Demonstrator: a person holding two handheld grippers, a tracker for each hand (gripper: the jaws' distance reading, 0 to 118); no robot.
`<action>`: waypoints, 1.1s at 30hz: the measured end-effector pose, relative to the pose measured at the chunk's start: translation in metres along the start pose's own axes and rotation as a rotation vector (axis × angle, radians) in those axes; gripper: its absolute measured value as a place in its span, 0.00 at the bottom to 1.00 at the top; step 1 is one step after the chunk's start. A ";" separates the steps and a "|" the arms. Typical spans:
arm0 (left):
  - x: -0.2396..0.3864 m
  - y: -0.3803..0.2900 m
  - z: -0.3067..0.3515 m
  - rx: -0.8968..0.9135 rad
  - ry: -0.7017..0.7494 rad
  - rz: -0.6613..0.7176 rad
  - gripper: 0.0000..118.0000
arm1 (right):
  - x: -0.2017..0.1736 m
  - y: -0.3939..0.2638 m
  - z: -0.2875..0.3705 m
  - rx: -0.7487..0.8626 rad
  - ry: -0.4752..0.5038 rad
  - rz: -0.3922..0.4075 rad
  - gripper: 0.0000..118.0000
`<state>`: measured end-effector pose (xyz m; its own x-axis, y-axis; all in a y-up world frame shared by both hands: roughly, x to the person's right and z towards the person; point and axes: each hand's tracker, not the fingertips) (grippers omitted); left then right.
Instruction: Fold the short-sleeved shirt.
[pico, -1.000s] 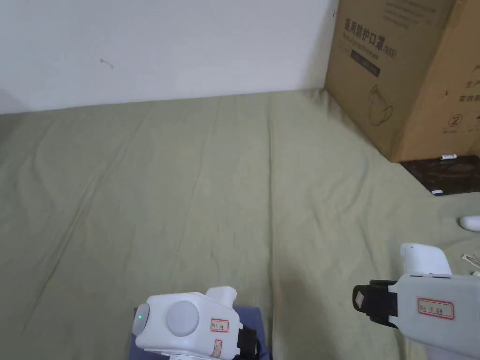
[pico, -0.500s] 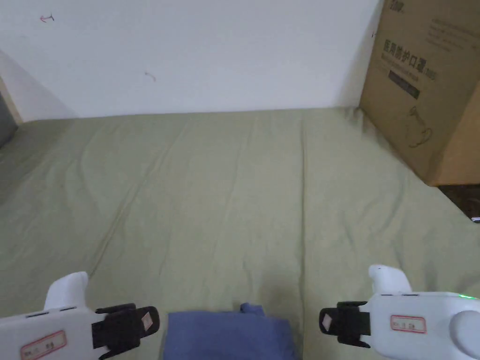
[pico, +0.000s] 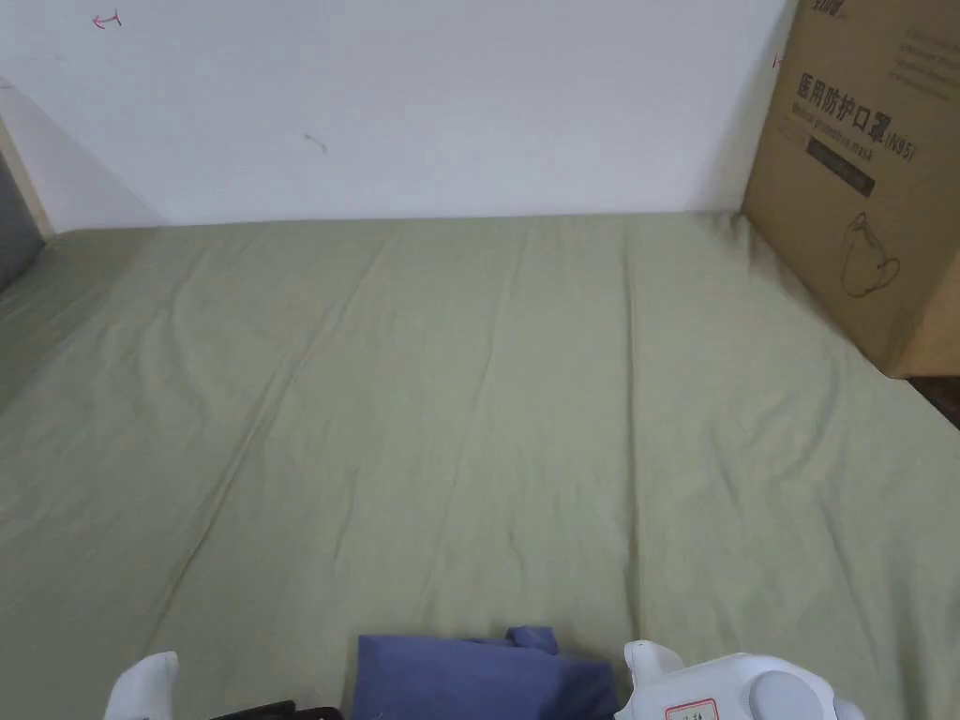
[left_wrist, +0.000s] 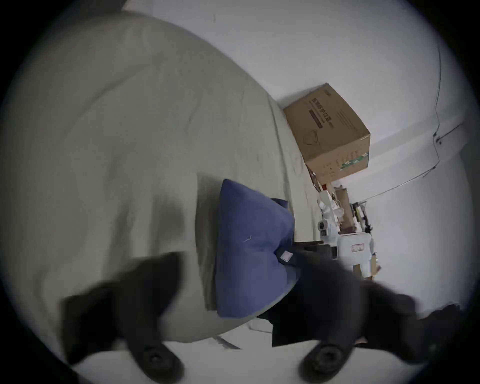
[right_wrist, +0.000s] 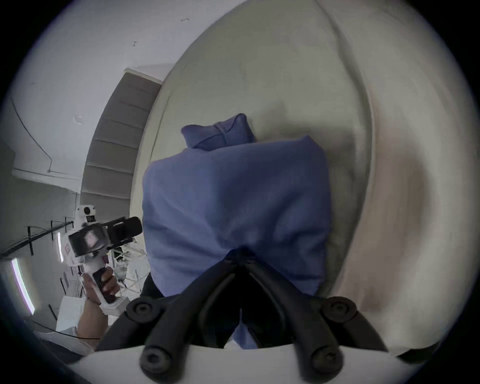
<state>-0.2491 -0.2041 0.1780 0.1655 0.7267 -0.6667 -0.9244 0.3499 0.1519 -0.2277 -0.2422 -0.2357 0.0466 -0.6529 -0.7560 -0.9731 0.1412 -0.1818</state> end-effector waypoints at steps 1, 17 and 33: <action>-0.005 0.002 -0.010 -0.025 -0.025 0.016 1.00 | -0.002 0.000 -0.001 0.000 -0.007 0.002 0.00; -0.039 0.007 -0.117 -0.223 -0.374 0.088 0.17 | 0.010 -0.001 -0.006 0.020 0.020 -0.052 0.00; -0.040 0.060 0.032 -0.069 -0.053 -0.060 0.16 | -0.044 -0.009 0.063 0.195 0.051 0.039 0.00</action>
<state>-0.3004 -0.1931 0.2377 0.2370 0.7365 -0.6336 -0.9335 0.3534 0.0616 -0.2063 -0.1682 -0.2402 -0.0070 -0.6801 -0.7331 -0.9116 0.3056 -0.2748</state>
